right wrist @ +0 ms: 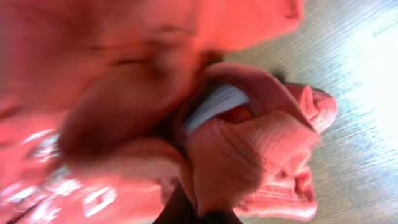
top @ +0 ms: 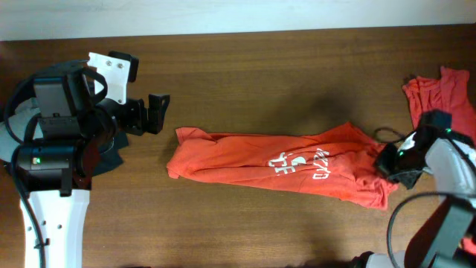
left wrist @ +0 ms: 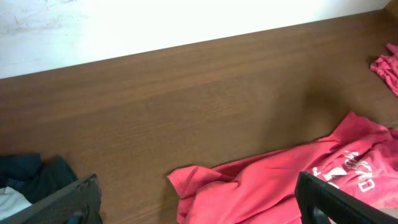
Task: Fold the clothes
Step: 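Drag the orange shirt leftward onto the table center with the right gripper, then grasp the orange shirt's left end with the left gripper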
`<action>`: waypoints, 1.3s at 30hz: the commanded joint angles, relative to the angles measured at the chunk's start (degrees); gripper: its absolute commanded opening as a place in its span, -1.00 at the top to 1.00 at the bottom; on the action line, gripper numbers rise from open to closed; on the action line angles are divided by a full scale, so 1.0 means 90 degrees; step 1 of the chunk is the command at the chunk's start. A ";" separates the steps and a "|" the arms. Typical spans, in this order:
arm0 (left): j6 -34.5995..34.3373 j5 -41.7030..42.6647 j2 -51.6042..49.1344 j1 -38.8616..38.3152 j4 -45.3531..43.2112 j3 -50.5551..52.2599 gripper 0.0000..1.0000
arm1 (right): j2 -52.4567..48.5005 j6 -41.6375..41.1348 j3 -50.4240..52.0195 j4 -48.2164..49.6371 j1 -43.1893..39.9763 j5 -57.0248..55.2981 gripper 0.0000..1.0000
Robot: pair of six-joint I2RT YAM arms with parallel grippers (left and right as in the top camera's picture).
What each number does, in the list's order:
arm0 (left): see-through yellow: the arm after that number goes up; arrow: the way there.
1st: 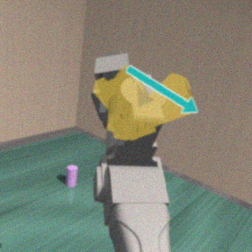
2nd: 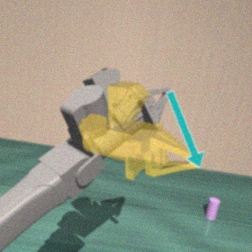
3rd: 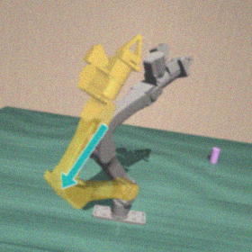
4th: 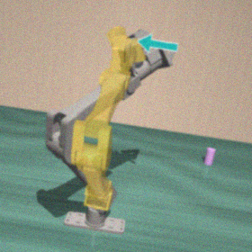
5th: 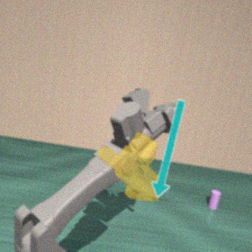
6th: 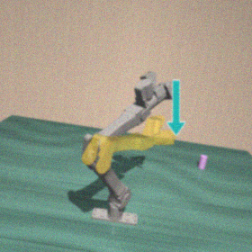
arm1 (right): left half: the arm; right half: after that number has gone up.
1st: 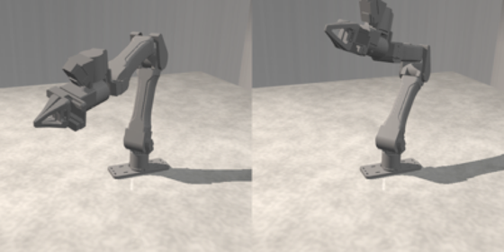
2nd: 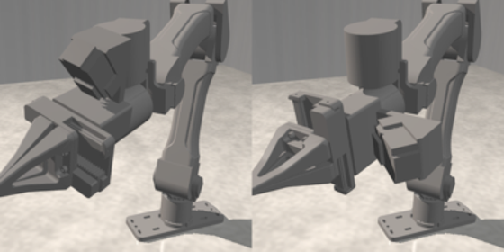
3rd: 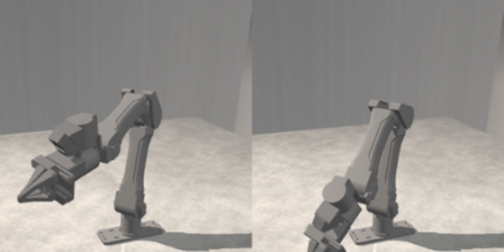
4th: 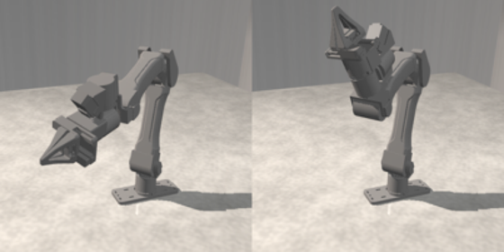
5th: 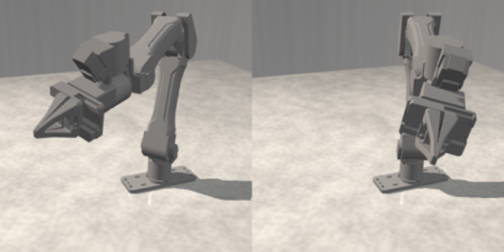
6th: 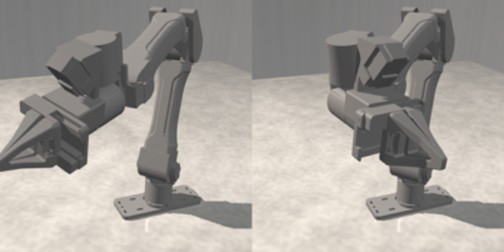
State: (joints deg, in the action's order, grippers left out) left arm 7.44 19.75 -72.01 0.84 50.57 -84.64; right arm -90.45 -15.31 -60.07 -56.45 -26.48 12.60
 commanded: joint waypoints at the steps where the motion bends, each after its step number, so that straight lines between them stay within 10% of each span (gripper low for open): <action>1: -0.0017 0.0097 -0.0002 0.0019 0.0005 -0.0078 -0.98 | 0.0967 0.0741 -0.0879 -0.0087 0.0121 0.1372 0.92; 13: -0.0015 0.0092 -0.0002 0.0019 0.0000 -0.0078 -0.98 | 0.2074 0.0233 -0.4784 0.0355 -0.0508 0.0029 0.85; 19: -0.0015 0.0090 -0.0002 0.0019 -0.0100 -0.0078 -0.99 | 0.1486 0.0141 -0.6054 0.0381 -0.0520 0.1545 0.90; 35: -0.0017 -0.1144 0.0114 0.0022 -0.0321 -0.0080 -0.99 | -0.1651 0.0262 -0.6052 0.0561 0.5127 0.2193 0.91; 39: -0.0015 -0.1311 0.0226 0.0022 -0.0376 -0.0080 -0.99 | -0.2516 0.0335 -0.6054 0.1056 0.6135 0.2198 0.37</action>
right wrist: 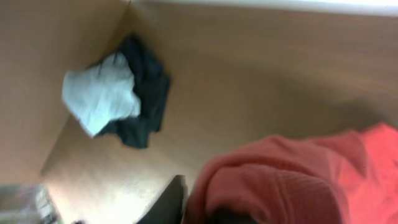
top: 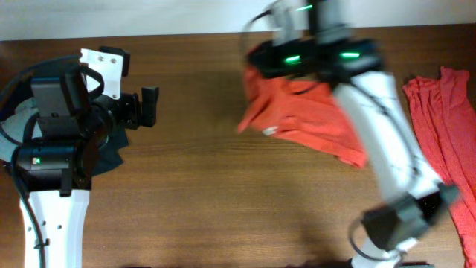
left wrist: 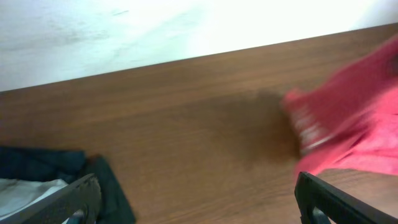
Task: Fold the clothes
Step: 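Grasp the orange shirt's left end with the left gripper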
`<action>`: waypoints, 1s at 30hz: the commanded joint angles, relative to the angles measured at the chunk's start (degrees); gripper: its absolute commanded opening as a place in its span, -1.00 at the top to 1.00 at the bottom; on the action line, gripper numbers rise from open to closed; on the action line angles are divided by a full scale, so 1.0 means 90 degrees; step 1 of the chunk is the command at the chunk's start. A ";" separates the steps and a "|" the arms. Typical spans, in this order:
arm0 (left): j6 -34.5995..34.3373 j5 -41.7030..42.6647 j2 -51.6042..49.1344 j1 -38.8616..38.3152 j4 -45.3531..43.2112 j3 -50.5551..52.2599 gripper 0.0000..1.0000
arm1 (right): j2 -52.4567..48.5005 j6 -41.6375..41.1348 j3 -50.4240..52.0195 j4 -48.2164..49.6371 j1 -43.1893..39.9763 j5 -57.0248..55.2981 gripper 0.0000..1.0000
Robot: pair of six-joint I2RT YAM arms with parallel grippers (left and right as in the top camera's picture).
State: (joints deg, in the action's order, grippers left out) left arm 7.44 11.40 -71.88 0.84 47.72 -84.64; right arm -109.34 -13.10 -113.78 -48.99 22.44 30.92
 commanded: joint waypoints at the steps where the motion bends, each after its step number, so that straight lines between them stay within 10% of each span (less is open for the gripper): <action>1: -0.0015 -0.0396 0.0228 0.0022 -0.0061 -0.0080 -0.99 | -0.0525 0.0291 -0.0087 0.0340 0.0933 0.0153 0.25; 9: -0.0085 -0.0080 0.0126 0.0019 0.0328 -0.0078 -0.99 | -0.0333 0.0015 -0.0087 -0.0627 0.0896 -0.2560 -0.42; 22: -0.0080 0.2637 -0.1494 -0.0316 0.0665 -0.0058 -0.98 | -0.0306 0.0102 -0.0085 -0.3813 -0.2390 -0.2079 -0.41; 30: -0.0068 0.1044 -0.1843 -0.0503 0.1307 -0.0058 -0.98 | 0.0415 0.0384 -0.0085 -0.4464 -0.2375 -0.2106 -0.36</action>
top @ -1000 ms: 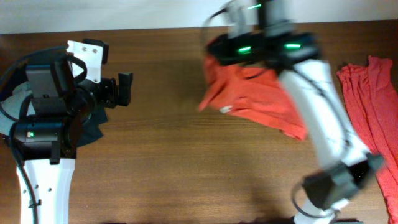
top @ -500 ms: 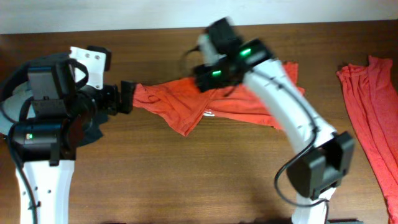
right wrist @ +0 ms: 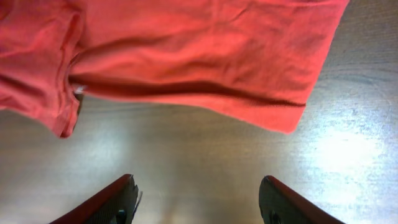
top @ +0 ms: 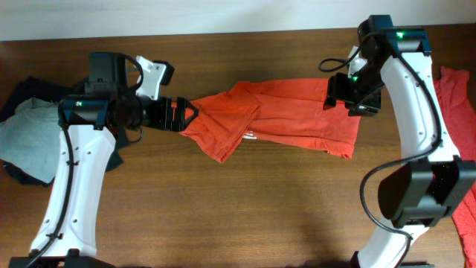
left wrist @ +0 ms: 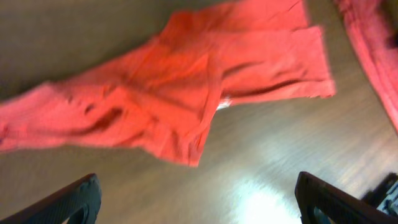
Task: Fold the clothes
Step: 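Grasp the orange shirt's left end with the left gripper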
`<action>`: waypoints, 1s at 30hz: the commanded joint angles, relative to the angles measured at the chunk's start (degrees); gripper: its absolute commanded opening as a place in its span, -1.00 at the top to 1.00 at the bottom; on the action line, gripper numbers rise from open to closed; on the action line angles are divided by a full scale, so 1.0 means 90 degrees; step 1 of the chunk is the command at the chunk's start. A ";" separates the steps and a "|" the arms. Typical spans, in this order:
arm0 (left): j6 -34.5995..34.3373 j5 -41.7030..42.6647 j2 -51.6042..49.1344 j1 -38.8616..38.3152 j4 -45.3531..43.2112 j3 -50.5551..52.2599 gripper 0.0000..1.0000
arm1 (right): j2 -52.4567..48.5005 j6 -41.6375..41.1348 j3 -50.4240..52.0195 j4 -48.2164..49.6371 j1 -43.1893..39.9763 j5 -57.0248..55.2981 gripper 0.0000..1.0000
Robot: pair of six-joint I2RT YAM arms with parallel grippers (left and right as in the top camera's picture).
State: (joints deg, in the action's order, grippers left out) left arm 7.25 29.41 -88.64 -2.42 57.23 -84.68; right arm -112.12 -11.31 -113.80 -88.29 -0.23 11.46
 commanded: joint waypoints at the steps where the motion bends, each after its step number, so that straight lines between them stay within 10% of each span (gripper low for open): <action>1: -0.0104 -0.1294 0.0022 -0.0202 0.0444 -0.0053 -0.98 | 0.0947 0.0185 -0.0083 -0.0107 0.0216 -0.0007 -0.35; 10: -0.0908 -0.2130 -0.0049 -0.0935 0.0457 0.0299 -0.99 | 0.3109 -0.0746 0.0061 -0.0119 0.1661 -0.3213 -0.54; 15: -0.1775 -0.2992 -0.0554 -0.1411 -0.0005 0.0741 -0.98 | 0.3427 -0.1520 0.1163 0.0053 0.1802 -0.2895 -0.96; 24: -0.2611 -0.2715 -0.2013 -0.1452 -0.0821 0.0792 -0.97 | 0.3247 -0.1634 0.3886 0.2188 0.1787 -0.1795 -0.93; 30: -0.2858 -0.2368 -0.2642 -0.1821 -0.1693 0.0792 -0.45 | 0.3247 -0.1637 0.3946 0.2244 0.1309 -0.1710 -0.96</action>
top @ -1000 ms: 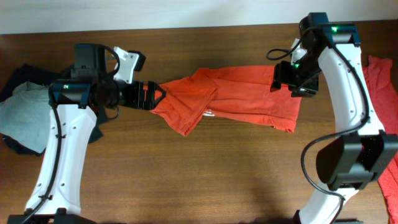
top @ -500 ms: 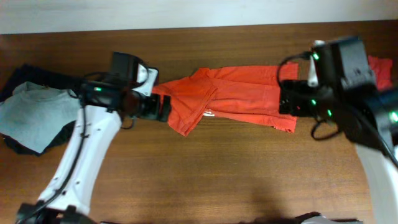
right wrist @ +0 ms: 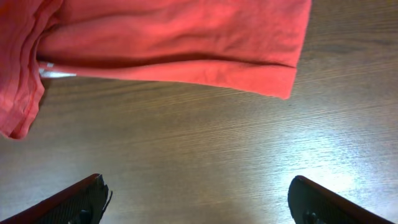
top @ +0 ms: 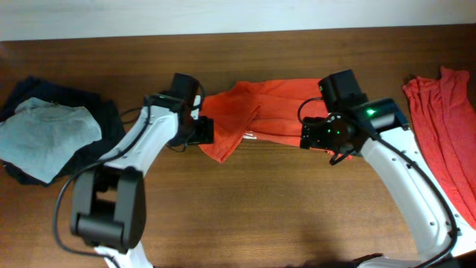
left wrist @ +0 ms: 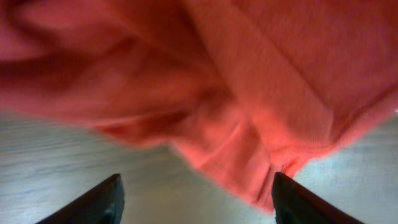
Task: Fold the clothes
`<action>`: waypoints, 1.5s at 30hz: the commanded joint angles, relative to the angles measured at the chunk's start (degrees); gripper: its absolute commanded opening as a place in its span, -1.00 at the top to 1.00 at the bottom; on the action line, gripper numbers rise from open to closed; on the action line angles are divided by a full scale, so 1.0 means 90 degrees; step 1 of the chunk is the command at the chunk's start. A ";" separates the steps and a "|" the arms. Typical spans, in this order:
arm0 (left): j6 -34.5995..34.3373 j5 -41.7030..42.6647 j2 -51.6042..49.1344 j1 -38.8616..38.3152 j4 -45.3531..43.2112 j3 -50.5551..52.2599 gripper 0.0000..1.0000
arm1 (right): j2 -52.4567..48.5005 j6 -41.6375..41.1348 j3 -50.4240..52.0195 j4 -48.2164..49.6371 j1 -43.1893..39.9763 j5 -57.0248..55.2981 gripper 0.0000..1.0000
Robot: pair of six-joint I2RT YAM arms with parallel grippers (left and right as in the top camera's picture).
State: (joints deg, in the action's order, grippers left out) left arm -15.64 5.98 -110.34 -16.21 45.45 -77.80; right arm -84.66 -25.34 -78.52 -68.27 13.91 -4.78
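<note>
An orange shirt [top: 282, 112] lies crumpled along the far middle of the table, its left part folded over itself. At the shirt's left front corner my left gripper [top: 204, 131] is down low. It is open, and the orange cloth [left wrist: 249, 74] fills most of the left wrist view just beyond the gripper [left wrist: 196, 202]. My right gripper [top: 316, 135] hovers over the shirt's front edge right of centre. It is open too [right wrist: 199, 202], with bare wood between its fingers and the shirt's hem [right wrist: 174, 37] beyond them.
A heap of dark clothes with a grey garment [top: 44, 134] on top lies at the left edge. A red garment [top: 439, 104] lies at the right edge. The brown table [top: 245, 208] runs towards the front.
The left gripper has come in closer and lower onto the shirt's left front corner. The right gripper has shifted from the shirt's right end to its front edge. The shirt lies as before.
First the shirt lay stretched across the middle, my right gripper shut on its right end and the left one open at the far left. Then the right gripper held it up near the far edge. Later it lay spread there, both grippers open by it, as now.
</note>
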 commanded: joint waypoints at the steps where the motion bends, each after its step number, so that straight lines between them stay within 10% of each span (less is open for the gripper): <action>1: -0.0333 0.0148 -0.0240 -0.0372 -0.0542 0.0027 -0.45 | 0.0197 -0.0075 0.0027 0.0019 -0.0367 0.0172 -0.96; 15: -0.0342 -0.0527 -0.0775 -0.0682 -0.1117 0.0029 -0.31 | 0.0197 -0.0049 0.0041 0.0022 -0.1008 0.0291 -0.96; 25: -0.0316 -0.0367 -0.0770 -0.0682 -0.1438 -0.0022 0.99 | 0.0197 0.0114 0.0041 0.0022 -0.1056 -0.0265 -0.96; 45: -0.0306 -0.0828 0.1479 0.0852 -0.0306 -0.1411 0.99 | -0.1088 -0.0022 0.0058 0.0393 -0.1348 -0.0124 -0.98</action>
State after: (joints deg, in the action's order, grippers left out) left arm -18.26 1.17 -100.55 -11.88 43.46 -89.62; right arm -91.96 -25.23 -78.50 -65.65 3.09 -6.11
